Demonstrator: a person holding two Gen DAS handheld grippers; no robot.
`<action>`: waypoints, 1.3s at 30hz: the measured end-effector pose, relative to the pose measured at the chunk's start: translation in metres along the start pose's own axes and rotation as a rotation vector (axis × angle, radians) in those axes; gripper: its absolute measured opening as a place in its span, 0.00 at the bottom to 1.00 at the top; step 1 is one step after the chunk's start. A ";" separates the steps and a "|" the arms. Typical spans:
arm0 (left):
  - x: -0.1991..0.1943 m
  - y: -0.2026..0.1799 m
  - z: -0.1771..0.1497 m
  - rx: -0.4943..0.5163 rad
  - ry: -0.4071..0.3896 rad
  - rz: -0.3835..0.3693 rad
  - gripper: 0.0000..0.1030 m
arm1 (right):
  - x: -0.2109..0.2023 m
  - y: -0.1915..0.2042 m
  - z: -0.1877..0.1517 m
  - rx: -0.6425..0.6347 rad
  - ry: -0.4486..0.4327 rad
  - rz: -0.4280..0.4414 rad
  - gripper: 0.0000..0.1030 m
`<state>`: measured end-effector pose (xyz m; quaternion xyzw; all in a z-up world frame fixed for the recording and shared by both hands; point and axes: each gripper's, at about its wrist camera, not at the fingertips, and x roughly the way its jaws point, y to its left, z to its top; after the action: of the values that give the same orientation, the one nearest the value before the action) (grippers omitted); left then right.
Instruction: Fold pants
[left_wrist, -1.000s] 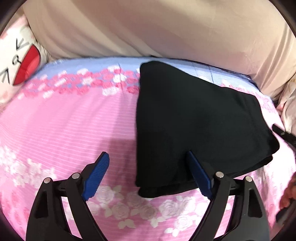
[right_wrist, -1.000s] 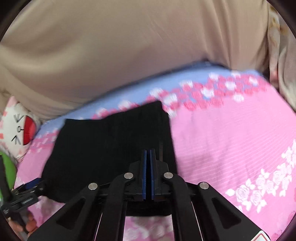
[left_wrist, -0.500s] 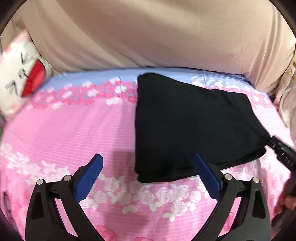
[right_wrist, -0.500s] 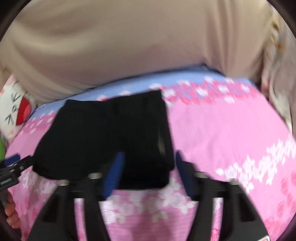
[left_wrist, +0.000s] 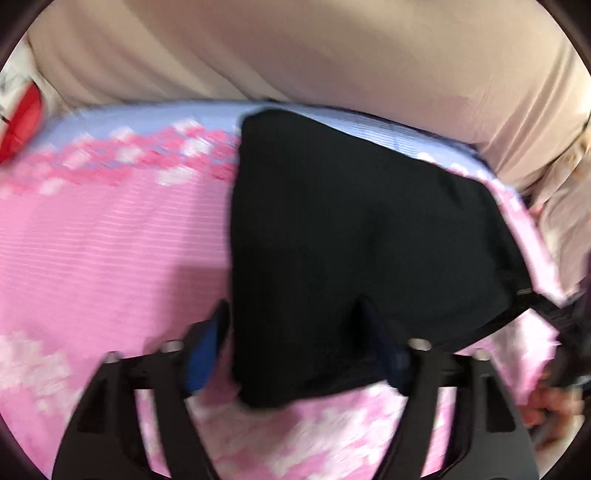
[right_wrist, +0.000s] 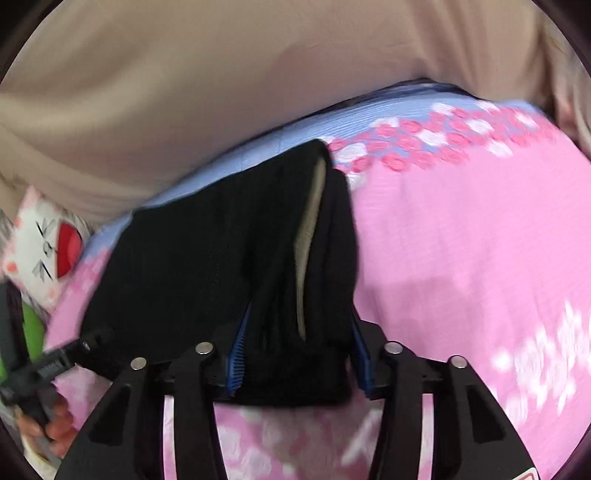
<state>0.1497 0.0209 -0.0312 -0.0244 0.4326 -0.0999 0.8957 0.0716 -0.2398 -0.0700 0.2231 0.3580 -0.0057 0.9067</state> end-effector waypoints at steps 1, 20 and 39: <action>-0.009 -0.002 -0.006 0.018 -0.028 0.040 0.85 | -0.017 0.000 -0.007 0.005 -0.031 -0.034 0.50; -0.084 -0.018 -0.082 0.013 -0.276 0.141 0.95 | -0.112 0.068 -0.117 -0.238 -0.251 -0.228 0.70; -0.082 -0.028 -0.084 0.052 -0.266 0.154 0.95 | -0.105 0.082 -0.122 -0.282 -0.231 -0.298 0.72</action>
<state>0.0299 0.0131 -0.0168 0.0189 0.3081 -0.0382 0.9504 -0.0716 -0.1318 -0.0477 0.0370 0.2780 -0.1150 0.9529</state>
